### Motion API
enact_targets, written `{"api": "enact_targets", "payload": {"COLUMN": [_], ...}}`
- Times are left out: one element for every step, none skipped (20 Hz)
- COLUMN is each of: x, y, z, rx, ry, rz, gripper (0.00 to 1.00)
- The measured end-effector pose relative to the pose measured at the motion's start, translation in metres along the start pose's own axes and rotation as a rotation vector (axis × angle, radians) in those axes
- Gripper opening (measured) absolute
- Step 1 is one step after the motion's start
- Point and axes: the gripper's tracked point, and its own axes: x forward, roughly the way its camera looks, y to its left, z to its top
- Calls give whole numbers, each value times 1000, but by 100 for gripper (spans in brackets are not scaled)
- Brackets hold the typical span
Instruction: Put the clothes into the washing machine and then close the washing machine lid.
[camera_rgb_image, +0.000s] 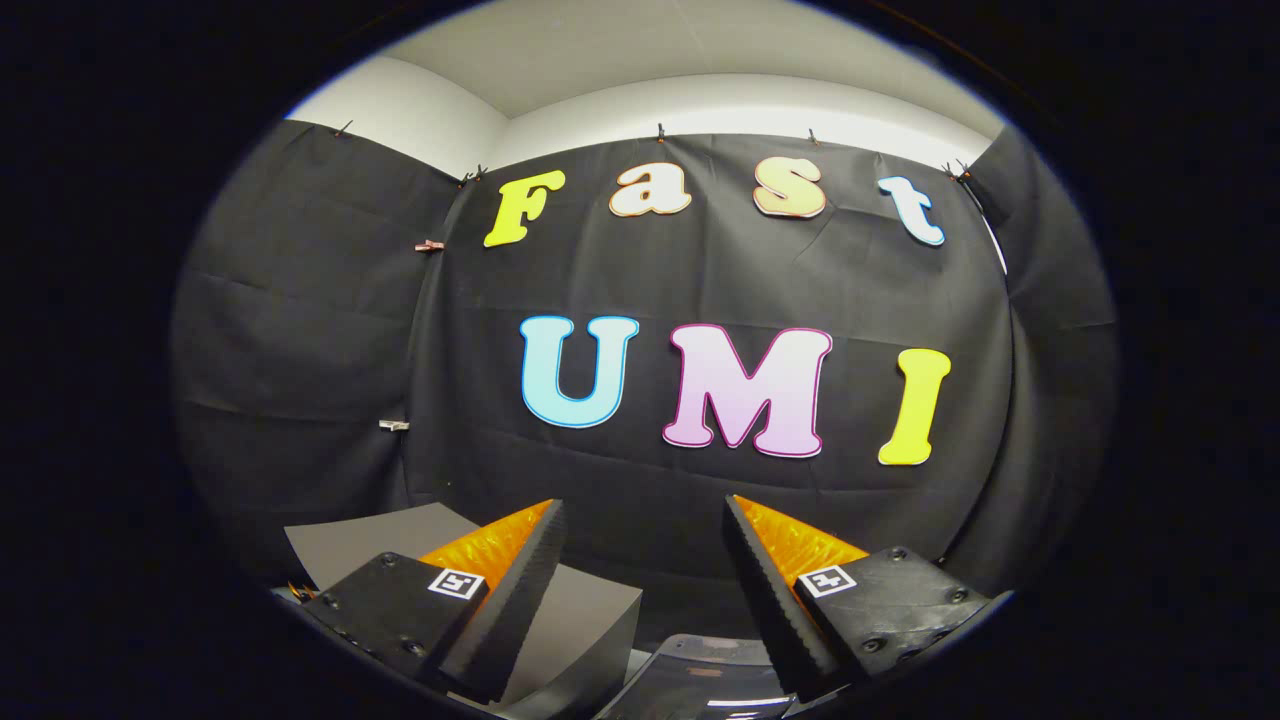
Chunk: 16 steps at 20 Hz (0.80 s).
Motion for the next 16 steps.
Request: {"api": "enact_targets", "payload": {"x": [0,0,1,0,0,-1,-3,-5,-7,-9,-9,-8,-7,-8,-9,-9], "y": [0,1,2,5,7,4,2,5,9,13,16,20,22,24,26,27], "z": [-2,-5,-8,-11,-9,-7,-6,-5,-8,-12,-15,-18,-20,-16,-7,1], "rx": [-1,-4,-12,-18,-33,-52,-54,-43,-33,-34,-44,-54,-61,-58,-48,-35], "ry": [7,17,34,45,43,37,29,22,25,34,43,54,65,61,41,14], "rz": [2,7,16,34,53,50,49,51,55,60,64,65,68,68,66,62], "gripper": [98,98,98,98,98,98,98,98,98,98,98,98,98,98,98,98]}}
